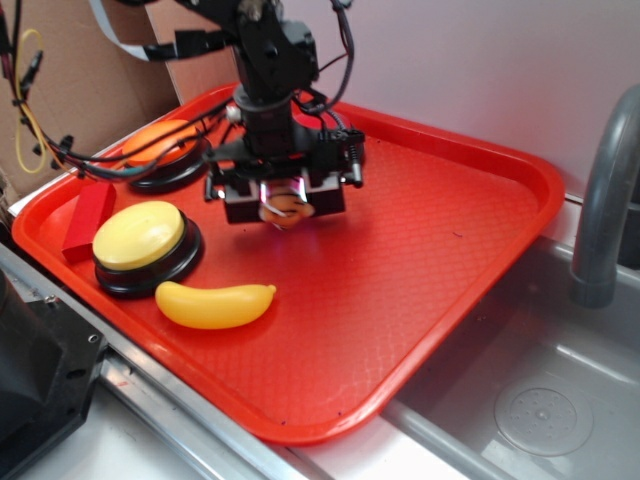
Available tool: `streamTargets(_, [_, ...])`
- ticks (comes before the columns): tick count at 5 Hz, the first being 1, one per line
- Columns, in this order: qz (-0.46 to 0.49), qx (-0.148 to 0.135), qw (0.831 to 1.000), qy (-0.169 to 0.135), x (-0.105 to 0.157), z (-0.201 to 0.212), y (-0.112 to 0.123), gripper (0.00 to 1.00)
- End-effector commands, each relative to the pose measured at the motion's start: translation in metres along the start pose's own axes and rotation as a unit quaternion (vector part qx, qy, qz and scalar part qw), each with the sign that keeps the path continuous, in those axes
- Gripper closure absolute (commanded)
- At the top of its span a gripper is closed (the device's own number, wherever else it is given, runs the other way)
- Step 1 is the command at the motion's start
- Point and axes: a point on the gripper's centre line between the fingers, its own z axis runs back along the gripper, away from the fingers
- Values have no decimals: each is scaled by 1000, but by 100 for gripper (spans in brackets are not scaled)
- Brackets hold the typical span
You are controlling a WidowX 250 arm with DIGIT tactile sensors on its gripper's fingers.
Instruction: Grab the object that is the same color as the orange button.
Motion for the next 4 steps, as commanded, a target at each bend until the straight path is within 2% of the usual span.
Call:
streamTargets(1, [-166, -26, 985, 50, 29, 80, 14, 100])
streamTargets(2, [-235, -49, 970, 45, 27, 122, 35, 100])
streamTargets(3, [-249, -78, 965, 36, 25, 153, 52, 100])
streamTargets(4, [-222, -93, 968, 66, 25, 159, 63, 100])
